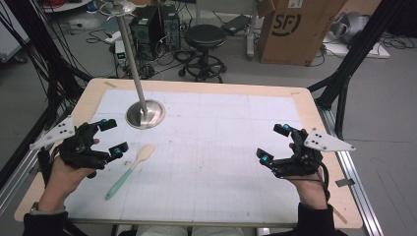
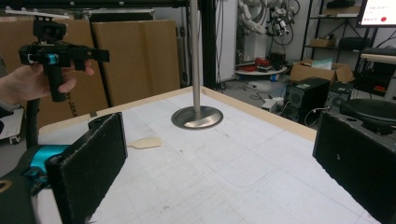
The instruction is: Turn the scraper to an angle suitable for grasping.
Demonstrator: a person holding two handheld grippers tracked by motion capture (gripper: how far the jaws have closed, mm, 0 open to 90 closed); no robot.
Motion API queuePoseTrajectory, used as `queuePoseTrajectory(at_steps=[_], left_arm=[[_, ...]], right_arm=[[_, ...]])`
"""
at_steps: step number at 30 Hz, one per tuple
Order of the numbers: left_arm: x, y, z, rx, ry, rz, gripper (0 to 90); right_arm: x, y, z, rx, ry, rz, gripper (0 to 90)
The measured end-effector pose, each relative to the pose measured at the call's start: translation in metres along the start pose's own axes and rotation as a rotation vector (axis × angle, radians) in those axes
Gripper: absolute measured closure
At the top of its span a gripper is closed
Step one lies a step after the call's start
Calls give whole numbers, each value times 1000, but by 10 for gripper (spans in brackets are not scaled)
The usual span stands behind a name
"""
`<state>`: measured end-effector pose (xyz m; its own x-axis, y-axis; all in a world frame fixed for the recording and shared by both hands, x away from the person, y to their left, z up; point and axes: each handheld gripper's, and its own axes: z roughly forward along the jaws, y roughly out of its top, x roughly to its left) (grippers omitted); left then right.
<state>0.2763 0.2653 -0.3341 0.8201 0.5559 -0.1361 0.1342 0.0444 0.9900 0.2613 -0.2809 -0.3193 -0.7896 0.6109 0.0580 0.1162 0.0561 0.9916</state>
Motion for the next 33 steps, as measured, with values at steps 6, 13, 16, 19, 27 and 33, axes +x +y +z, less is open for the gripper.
queuePoseTrajectory(at_steps=[6,13,16,19,27,33], left_arm=[[1,-2,1,11,17,1,58],[-3,-4,0,64,45,64,319],[-12,-7,-2,80,113,194,574],[-16,-9,-2,108,143,212,722],[-10,-16,-6,159,118,127,892],[3,-27,-15,191,72,38,898]], right_arm=[[-1,-1,1,3,3,-3,18],[-2,-1,0,5,-3,6,18],[-2,-2,1,8,-3,14,18],[-3,-2,2,9,0,10,18],[-4,-2,5,10,5,14,18],[-5,-2,8,15,12,16,18]])
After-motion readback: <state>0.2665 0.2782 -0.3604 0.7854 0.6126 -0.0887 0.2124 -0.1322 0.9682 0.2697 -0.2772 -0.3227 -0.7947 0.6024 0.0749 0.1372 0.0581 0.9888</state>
